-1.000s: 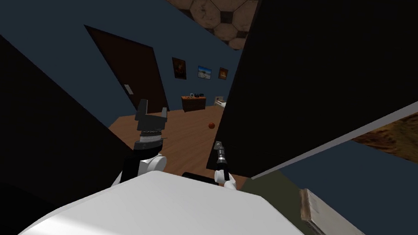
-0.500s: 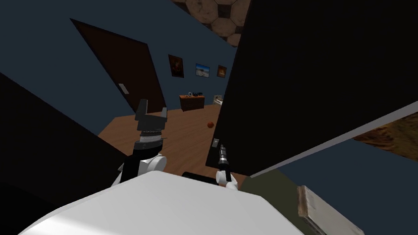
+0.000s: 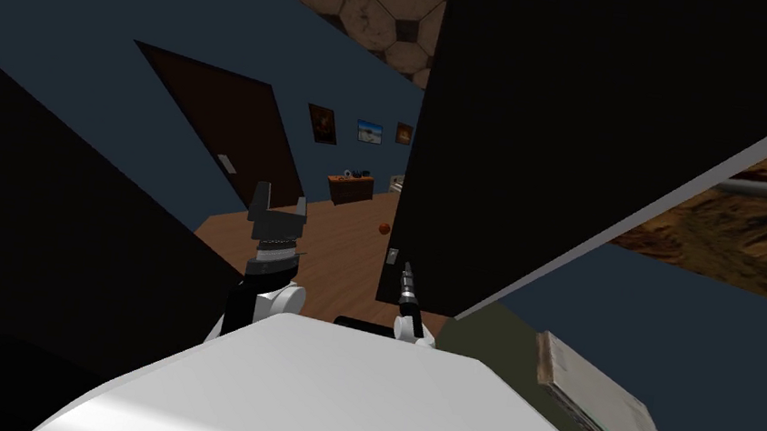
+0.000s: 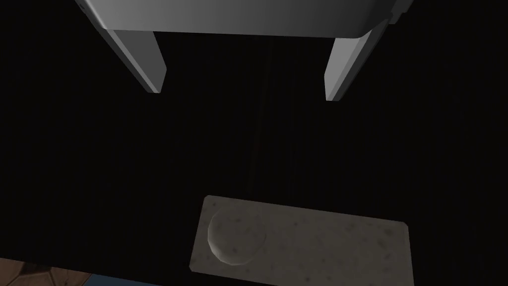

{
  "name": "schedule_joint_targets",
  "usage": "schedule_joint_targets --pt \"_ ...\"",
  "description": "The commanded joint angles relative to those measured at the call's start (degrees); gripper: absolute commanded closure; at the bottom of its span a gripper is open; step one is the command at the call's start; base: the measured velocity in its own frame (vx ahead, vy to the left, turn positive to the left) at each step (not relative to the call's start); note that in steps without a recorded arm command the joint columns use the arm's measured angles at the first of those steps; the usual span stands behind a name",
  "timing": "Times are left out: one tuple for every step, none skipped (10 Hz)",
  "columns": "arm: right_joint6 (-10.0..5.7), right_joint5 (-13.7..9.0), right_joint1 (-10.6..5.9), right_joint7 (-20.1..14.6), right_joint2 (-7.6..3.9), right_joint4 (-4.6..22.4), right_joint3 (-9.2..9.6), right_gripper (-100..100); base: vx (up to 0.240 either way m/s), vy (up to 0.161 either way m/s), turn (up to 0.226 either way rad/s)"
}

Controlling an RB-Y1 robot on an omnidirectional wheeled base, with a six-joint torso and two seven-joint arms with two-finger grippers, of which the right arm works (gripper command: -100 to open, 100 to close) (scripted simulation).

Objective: Push the door open

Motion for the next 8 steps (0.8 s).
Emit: schedule_joint_targets --pt "-0.34 -2.86 0.89 2.13 0.07 -1.32 2.61 -100 -0.073 -0.027 -0.028" --pt "-0.5 -4.56 1.45 3.35 0.31 -2.17 4.15 -100 -0.079 -0.013 -0.03" --pt "-0.5 -5.05 1.45 3.35 0.31 -2.17 4.15 -100 -0.055 -0.002 -0.01" --pt "-0.65 -6.79 1.98 4.52 0.65 -2.99 5.62 -100 -0.055 -0.011 -0.017" --pt "-0.8 -8.43 2.48 5.62 1.06 -3.75 7.0 -100 -0.066 -0.001 -0.026" --pt "-0.93 -9.92 2.94 6.62 1.52 -4.44 8.26 -100 -0.075 0.008 -0.024" --pt "-1.04 -11.24 3.34 7.51 2.02 -5.06 9.37 -100 -0.079 0.027 -0.025" --pt "-1.13 -12.3 3.66 8.22 2.5 -5.55 10.26 -100 -0.075 0.049 -0.022"
